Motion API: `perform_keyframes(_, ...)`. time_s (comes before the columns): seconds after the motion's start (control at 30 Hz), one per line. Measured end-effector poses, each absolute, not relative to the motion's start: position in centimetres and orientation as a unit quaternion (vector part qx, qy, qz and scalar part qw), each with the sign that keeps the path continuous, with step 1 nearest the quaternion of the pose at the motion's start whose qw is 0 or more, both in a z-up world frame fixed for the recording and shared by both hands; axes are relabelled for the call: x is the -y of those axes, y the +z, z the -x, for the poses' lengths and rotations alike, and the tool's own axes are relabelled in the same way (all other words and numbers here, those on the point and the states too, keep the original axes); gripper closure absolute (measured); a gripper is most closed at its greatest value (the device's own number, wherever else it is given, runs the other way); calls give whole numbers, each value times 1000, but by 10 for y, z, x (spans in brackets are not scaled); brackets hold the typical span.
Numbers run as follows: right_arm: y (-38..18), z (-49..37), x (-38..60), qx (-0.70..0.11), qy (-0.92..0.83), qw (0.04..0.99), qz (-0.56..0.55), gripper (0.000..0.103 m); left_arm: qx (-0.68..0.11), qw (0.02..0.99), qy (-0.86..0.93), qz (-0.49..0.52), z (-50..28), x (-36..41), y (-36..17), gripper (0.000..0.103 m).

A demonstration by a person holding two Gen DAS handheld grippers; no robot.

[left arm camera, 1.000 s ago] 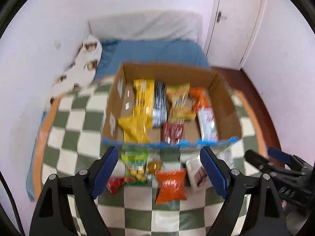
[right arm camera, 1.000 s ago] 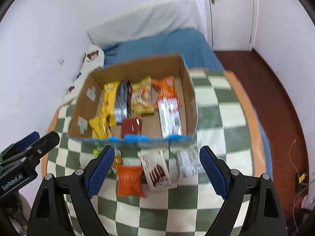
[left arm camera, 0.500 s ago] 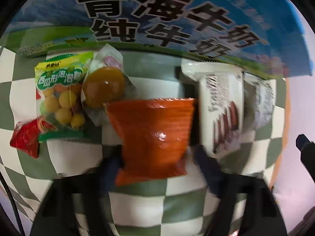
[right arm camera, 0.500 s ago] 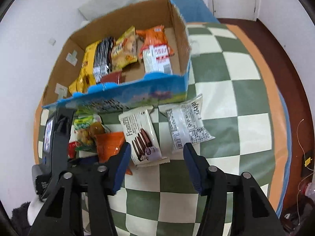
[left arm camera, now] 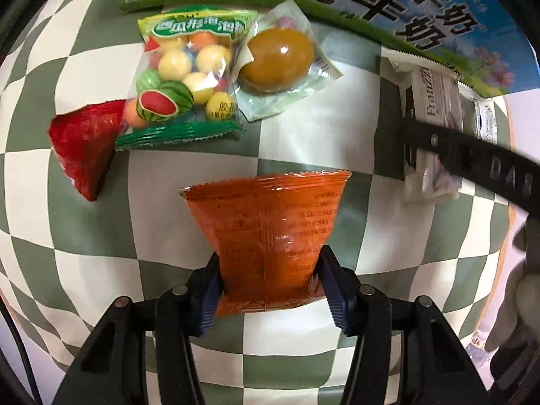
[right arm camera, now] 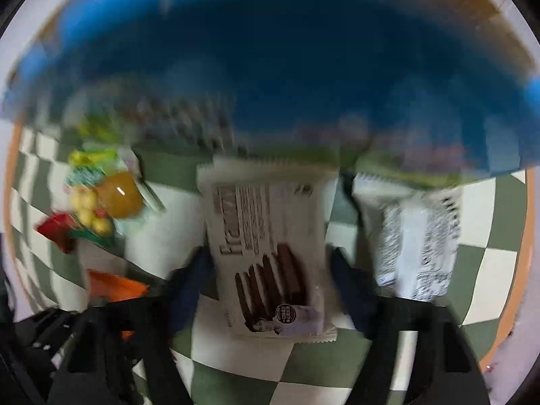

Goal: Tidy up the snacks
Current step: 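Grasp orange chip bag with left tool while right tool grasps Franzzi cookie pack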

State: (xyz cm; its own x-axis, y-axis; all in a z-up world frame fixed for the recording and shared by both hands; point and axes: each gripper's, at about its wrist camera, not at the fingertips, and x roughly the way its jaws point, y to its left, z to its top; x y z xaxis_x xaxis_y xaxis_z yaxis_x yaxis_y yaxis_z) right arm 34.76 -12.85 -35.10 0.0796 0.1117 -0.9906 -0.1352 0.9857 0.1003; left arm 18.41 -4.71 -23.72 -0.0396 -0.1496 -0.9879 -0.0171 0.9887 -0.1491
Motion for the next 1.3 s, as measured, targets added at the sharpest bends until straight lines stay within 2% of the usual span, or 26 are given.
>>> perform_keyframes(0.33,-378,-254,155,-733,85,672,-58,41,-723,686,-73,28,-155,71,-241,52)
perform_keyframes(0.5,-377,-231,166,-731,79,669,-107,41,-738,669,-91,19,-150,85,-266,44)
perform_keyframes(0.57,-377,-231,167,-729,71,672,-105,36,-740,667,-87,17,-150,88,-271,40)
perform_keyframes(0.73,-370,-235,169,-718,56,684,-113,34,-732,676,-82,22,-144,90,-270,41)
perform_keyframes(0.77,-369,-241,171,-717,56,686,-112,34,-731,677,-81,24,-144,92,-268,46)
perform_keyframes(0.83,-369,-249,168,-718,58,686,-101,40,-727,682,-78,25,-161,92,-258,50)
perform_keyframes(0.87,-370,-248,167,-718,60,687,-97,42,-724,685,-78,25,-159,95,-252,56)
perform_keyframes(1.03,-363,-247,156,-702,76,704,-78,45,-706,703,-86,28,-154,101,-223,59)
perform_keyframes(1.1,-348,-248,153,-685,87,720,-71,68,-696,711,-92,36,-153,99,-208,59)
perform_keyframes(1.27,-302,-261,146,-654,121,745,-58,69,-666,738,-102,35,-160,98,-168,59)
perform_keyframes(1.3,-301,-264,144,-660,130,737,-58,65,-665,739,-100,31,-162,93,-166,59)
